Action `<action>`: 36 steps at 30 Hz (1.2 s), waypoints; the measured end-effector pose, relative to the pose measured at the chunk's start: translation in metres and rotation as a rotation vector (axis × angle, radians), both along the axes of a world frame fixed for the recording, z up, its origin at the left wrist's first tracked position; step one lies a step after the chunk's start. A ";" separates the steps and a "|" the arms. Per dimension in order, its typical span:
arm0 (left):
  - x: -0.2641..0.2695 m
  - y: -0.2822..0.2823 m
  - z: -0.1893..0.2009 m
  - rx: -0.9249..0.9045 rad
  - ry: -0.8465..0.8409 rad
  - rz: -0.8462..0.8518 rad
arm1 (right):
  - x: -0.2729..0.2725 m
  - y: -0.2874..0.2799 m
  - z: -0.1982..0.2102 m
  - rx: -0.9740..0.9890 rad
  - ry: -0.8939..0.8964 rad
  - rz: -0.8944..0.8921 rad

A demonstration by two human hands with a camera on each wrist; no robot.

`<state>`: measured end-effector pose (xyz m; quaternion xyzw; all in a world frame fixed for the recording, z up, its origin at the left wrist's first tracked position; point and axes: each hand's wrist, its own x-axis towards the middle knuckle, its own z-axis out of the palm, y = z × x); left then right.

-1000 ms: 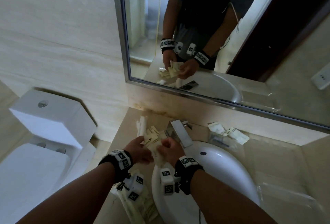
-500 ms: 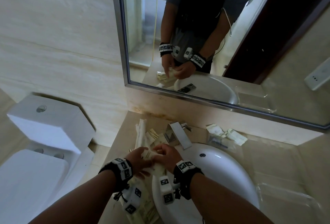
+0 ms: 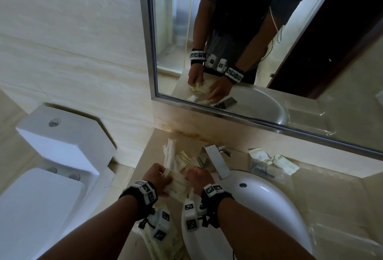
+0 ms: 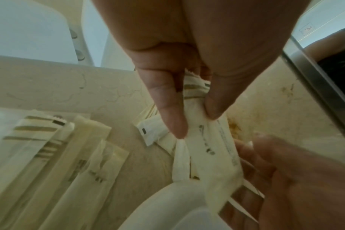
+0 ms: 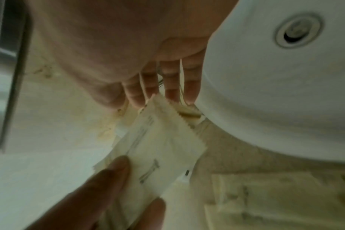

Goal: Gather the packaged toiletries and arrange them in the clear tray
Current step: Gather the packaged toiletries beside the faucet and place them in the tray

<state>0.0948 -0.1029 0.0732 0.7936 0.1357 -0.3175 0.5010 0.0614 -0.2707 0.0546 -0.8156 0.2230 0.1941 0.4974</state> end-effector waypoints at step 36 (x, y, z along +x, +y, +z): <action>0.014 0.002 0.022 -0.097 -0.029 0.148 | 0.013 -0.013 0.042 -0.214 -0.326 -0.261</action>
